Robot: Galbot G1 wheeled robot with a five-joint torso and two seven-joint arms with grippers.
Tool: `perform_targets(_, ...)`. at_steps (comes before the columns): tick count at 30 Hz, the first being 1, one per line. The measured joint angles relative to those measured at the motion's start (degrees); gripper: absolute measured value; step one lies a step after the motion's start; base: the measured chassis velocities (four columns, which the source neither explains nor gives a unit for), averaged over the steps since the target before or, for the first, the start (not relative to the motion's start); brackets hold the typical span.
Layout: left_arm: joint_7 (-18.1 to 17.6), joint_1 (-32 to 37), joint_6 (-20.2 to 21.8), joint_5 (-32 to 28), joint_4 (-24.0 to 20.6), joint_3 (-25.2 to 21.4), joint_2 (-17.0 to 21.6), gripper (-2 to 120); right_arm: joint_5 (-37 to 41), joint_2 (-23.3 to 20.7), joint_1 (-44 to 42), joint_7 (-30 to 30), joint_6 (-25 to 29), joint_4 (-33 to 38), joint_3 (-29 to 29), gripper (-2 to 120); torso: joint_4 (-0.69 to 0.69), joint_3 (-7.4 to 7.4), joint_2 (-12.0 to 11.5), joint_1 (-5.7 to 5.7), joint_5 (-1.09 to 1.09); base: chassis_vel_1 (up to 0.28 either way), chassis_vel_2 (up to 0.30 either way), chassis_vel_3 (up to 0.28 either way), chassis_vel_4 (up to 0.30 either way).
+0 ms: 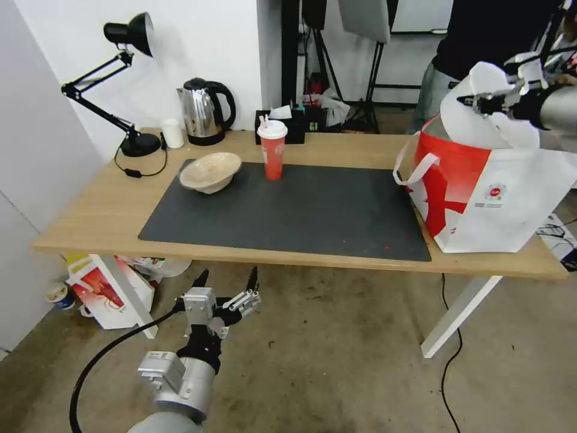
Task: Pick up the trash from the table and place it into the takeout bag.
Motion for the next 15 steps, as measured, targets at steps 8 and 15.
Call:
perform_targets(8, -0.14, -0.1, 0.0, -0.01, 0.41, 0.18, -0.2, 100, -1.18, 0.87, -4.97, -0.49, 0.02, -0.13, 3.45, 0, 0.0, 0.0, 0.0, 0.0, 0.0, 0.0, 0.0, 0.0, 0.0)
perform_targets(15, -0.23, -0.09, -0.02, 0.03, 0.43, 0.13, -0.32, 100, -2.2, 1.42, -6.01, -1.16, 0.05, -0.04, 4.04, 3, 0.0, 0.0, 0.0, 0.0, 0.01, 0.0, 0.0, 0.0, 0.0)
